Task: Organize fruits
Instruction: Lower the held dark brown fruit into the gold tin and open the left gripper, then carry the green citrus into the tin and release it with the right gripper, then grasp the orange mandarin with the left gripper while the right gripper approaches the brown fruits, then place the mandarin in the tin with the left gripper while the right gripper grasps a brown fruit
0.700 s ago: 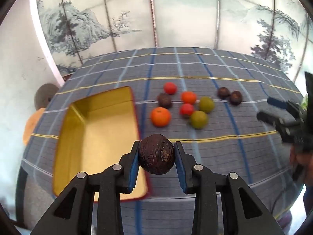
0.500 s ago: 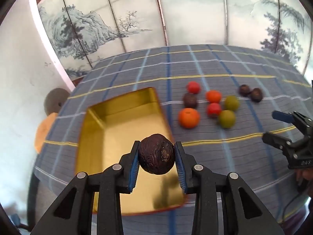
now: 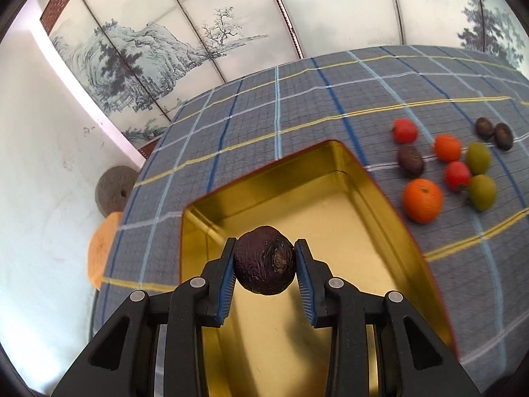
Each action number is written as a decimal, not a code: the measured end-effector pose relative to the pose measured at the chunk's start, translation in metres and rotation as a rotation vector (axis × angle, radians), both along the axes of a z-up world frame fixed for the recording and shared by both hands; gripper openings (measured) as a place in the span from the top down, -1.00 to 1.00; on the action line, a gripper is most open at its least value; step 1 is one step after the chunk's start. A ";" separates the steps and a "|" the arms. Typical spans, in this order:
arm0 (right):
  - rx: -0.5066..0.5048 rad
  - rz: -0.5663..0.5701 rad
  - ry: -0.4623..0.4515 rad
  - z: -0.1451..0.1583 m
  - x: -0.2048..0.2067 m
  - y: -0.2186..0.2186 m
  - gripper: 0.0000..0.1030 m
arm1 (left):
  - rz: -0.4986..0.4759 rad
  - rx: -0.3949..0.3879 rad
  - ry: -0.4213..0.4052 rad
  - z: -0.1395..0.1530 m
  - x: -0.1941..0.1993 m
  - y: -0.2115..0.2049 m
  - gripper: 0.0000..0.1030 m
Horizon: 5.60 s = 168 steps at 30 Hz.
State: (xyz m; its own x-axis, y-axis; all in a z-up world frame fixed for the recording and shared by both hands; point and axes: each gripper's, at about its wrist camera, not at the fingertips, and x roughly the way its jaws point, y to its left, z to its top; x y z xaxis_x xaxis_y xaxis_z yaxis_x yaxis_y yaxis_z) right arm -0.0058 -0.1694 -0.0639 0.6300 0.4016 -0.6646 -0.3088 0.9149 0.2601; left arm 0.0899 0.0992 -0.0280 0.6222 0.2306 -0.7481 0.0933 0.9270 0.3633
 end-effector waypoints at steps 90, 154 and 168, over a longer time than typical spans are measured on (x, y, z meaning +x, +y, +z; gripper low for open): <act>-0.056 0.588 0.164 0.029 0.065 0.277 0.36 | 0.311 -0.572 -0.221 0.032 -0.244 0.018 -0.89; -0.040 -0.006 -0.002 -0.002 -0.035 -0.079 -0.49 | -0.422 -0.122 0.321 -0.034 0.034 -0.115 0.22; -0.203 0.100 -0.001 0.003 0.083 -0.058 -0.23 | -0.223 -0.424 0.112 0.052 -0.081 -0.118 0.22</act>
State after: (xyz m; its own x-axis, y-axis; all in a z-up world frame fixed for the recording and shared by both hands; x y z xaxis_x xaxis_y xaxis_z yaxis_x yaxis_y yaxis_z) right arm 0.0770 -0.2269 -0.0605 0.5944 0.3203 -0.7376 -0.4007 0.9132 0.0736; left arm 0.0085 -0.0184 0.0238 0.5321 -0.2385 -0.8124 0.3237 0.9439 -0.0652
